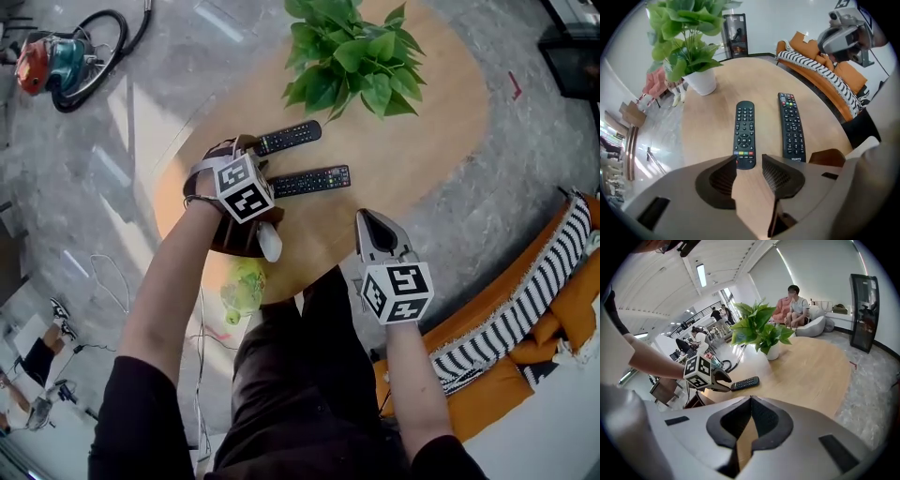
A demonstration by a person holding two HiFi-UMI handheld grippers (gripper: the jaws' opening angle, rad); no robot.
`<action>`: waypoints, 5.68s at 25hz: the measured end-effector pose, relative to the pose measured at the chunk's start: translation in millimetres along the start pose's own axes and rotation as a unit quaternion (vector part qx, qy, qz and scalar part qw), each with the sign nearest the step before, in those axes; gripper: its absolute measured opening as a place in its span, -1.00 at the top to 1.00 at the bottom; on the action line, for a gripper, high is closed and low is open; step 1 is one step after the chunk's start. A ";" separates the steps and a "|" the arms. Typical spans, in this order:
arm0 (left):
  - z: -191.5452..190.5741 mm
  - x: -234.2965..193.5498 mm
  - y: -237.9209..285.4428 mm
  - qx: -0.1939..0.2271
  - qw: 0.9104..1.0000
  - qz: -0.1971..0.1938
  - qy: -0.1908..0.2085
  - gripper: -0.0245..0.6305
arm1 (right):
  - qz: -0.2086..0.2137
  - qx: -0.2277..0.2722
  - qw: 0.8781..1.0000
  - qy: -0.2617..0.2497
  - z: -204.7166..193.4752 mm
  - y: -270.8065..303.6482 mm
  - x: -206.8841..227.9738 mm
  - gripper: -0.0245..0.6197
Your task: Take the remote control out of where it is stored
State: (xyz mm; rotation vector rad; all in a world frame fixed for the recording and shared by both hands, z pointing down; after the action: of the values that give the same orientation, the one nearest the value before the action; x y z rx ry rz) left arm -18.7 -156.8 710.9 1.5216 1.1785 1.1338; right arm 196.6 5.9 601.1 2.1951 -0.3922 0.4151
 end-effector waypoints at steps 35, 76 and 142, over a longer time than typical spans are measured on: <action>-143.0 113.7 -415.9 0.429 0.751 0.251 -0.435 0.90 | 0.078 0.170 0.979 -0.078 30.8 -144.3 -240.9 0.90; -186.8 164.6 -382.4 0.347 0.773 0.225 -0.481 0.91 | 0.028 -0.092 0.974 0.207 -70.2 52.0 -129.7 0.29; -141.9 162.3 -300.0 0.252 0.811 0.120 -0.515 0.91 | -0.028 -0.381 0.586 -0.715 -89.6 107.4 -56.2 0.56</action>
State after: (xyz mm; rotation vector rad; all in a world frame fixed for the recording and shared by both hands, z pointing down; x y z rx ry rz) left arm -189.4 66.9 471.5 2.2830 0.5080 -0.0305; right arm 87.5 20.8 704.0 1.1639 -1.0570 -1.4701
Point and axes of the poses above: the fingertips, and each gripper's own axes: y forward along the fingers, x to its right, z out of its top, the point moved 9 cm from there along -y, backward along the fingers, and after that the axes turned 6 degrees about z, right-handed, at the moved point
